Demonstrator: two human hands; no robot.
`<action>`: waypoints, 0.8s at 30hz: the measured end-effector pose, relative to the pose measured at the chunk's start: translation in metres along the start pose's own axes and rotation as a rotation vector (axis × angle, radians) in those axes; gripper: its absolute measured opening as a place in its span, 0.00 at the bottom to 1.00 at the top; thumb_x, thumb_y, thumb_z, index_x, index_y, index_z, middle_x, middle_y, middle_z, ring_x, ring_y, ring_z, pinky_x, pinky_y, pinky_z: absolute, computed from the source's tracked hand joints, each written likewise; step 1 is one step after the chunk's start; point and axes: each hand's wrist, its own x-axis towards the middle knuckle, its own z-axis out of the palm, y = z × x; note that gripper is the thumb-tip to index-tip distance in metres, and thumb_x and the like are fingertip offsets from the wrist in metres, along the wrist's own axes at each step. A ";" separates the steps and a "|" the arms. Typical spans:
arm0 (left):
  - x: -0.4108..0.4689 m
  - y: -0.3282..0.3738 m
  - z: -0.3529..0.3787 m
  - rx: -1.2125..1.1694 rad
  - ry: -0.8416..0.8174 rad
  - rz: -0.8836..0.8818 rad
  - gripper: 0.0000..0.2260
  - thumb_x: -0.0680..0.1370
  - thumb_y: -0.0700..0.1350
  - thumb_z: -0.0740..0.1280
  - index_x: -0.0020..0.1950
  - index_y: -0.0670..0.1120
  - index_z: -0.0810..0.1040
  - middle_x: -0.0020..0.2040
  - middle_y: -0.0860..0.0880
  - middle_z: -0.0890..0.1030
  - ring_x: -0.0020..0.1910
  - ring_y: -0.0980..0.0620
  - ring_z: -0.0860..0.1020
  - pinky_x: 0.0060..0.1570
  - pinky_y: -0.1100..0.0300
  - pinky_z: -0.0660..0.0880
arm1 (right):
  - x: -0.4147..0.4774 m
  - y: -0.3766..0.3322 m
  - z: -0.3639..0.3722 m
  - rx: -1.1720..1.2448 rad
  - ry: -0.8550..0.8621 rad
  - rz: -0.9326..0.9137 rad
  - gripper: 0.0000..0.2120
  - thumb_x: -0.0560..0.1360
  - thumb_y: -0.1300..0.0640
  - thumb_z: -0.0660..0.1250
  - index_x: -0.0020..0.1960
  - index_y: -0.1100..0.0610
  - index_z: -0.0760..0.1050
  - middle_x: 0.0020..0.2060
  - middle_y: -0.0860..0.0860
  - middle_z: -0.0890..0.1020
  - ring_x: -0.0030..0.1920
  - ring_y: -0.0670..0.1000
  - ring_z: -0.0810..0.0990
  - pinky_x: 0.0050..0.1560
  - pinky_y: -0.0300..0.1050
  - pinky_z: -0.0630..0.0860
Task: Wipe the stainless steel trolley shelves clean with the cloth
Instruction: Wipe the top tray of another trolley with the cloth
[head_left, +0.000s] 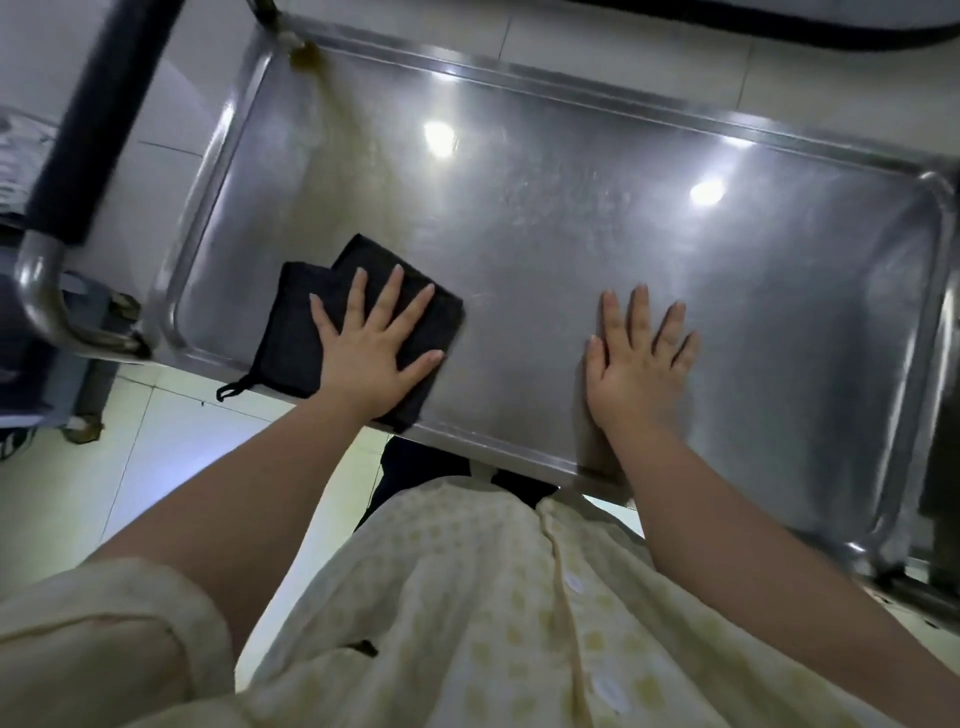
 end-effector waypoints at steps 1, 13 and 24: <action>0.001 0.001 0.000 0.006 -0.001 0.015 0.33 0.75 0.73 0.44 0.78 0.66 0.41 0.81 0.56 0.42 0.79 0.43 0.39 0.67 0.25 0.41 | 0.001 -0.007 -0.003 0.009 -0.016 0.047 0.27 0.82 0.44 0.47 0.80 0.43 0.44 0.80 0.48 0.43 0.77 0.64 0.38 0.74 0.68 0.38; 0.006 -0.043 -0.003 -0.066 0.003 0.055 0.29 0.78 0.71 0.46 0.77 0.68 0.43 0.81 0.57 0.43 0.78 0.37 0.40 0.62 0.22 0.36 | 0.052 -0.166 0.005 0.101 0.030 -0.063 0.27 0.82 0.44 0.48 0.79 0.42 0.48 0.80 0.45 0.49 0.79 0.57 0.40 0.75 0.62 0.35; 0.099 -0.121 -0.030 -0.090 -0.027 -0.024 0.30 0.76 0.72 0.47 0.76 0.70 0.41 0.80 0.57 0.40 0.78 0.38 0.37 0.64 0.22 0.38 | 0.051 -0.174 0.010 -0.045 0.061 -0.053 0.32 0.79 0.37 0.45 0.80 0.46 0.50 0.80 0.49 0.51 0.79 0.58 0.42 0.74 0.58 0.33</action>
